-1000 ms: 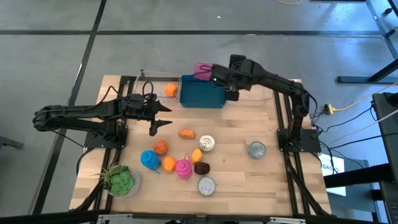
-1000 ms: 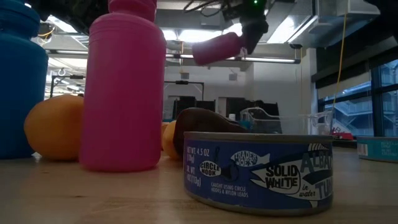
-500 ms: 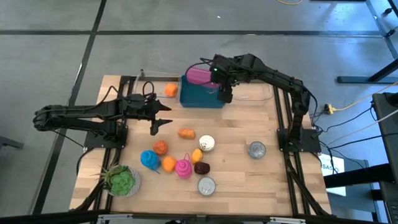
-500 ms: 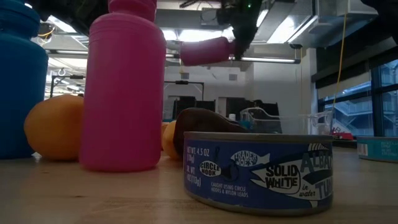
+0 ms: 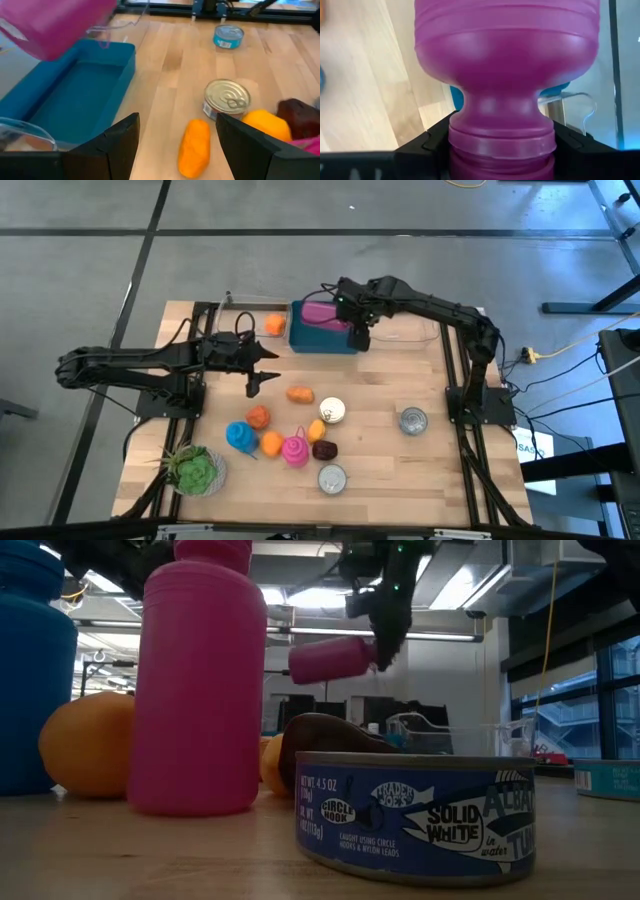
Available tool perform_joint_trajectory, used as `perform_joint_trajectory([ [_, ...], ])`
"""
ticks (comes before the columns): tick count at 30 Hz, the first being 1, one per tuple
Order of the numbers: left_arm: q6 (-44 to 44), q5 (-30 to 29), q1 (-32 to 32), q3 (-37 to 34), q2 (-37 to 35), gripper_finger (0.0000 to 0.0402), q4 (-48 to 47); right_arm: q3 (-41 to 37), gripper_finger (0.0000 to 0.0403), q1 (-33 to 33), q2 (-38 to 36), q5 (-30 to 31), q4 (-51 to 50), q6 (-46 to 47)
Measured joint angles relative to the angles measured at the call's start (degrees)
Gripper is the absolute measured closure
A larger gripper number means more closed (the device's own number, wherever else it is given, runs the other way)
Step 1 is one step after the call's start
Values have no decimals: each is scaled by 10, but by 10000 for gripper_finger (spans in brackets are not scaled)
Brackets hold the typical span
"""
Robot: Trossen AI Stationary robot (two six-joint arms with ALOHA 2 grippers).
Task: Pick & Place Food Item
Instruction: Put the violet water bottle into the blue bin
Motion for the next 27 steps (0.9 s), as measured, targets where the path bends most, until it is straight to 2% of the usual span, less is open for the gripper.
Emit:
perform_joint_trajectory([
  [10,0,-17,0,0,24,148,16,-56,198,17,0,7,-10,5],
  [22,-12,-17,0,0,33,148,28,-59,198,84,1,1,-98,0],
  [27,-41,-17,0,0,36,148,33,-59,198,105,3,-25,-118,14],
])
